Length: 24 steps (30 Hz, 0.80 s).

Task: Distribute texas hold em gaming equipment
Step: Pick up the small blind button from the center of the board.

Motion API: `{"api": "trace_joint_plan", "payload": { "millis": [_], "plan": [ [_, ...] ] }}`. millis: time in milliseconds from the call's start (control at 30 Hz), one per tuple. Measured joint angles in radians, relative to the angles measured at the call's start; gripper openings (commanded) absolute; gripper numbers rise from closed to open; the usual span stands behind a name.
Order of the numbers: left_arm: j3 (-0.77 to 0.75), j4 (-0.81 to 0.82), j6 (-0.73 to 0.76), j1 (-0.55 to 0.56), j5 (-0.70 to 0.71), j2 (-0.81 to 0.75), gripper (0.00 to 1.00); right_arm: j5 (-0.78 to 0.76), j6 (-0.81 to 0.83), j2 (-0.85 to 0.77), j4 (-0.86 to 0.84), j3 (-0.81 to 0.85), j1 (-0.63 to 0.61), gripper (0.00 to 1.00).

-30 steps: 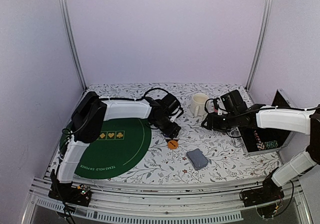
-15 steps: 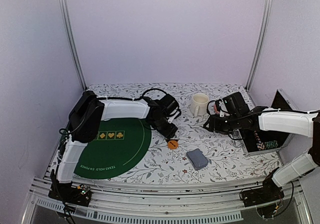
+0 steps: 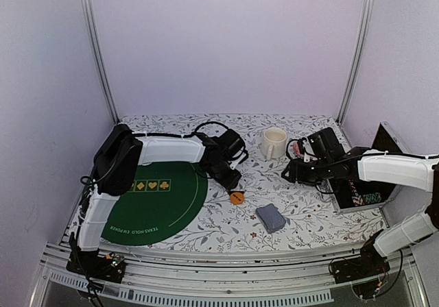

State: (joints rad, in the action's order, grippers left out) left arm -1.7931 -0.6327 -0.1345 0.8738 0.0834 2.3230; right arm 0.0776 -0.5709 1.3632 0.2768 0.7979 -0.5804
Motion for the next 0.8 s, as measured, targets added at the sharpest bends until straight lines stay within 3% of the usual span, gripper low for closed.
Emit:
{"api": "trace_joint_plan", "payload": {
  "millis": [500, 800],
  "plan": [
    [0.016, 0.028, 0.014, 0.000, 0.010, -0.010, 0.36, -0.041, 0.008, -0.066, 0.023, -0.019, 0.002, 0.55],
    [0.085, 0.059, 0.015, -0.001, 0.045, -0.055, 0.36, -0.043, 0.009, -0.084, 0.040, -0.021, 0.006, 0.55]
  ]
}}
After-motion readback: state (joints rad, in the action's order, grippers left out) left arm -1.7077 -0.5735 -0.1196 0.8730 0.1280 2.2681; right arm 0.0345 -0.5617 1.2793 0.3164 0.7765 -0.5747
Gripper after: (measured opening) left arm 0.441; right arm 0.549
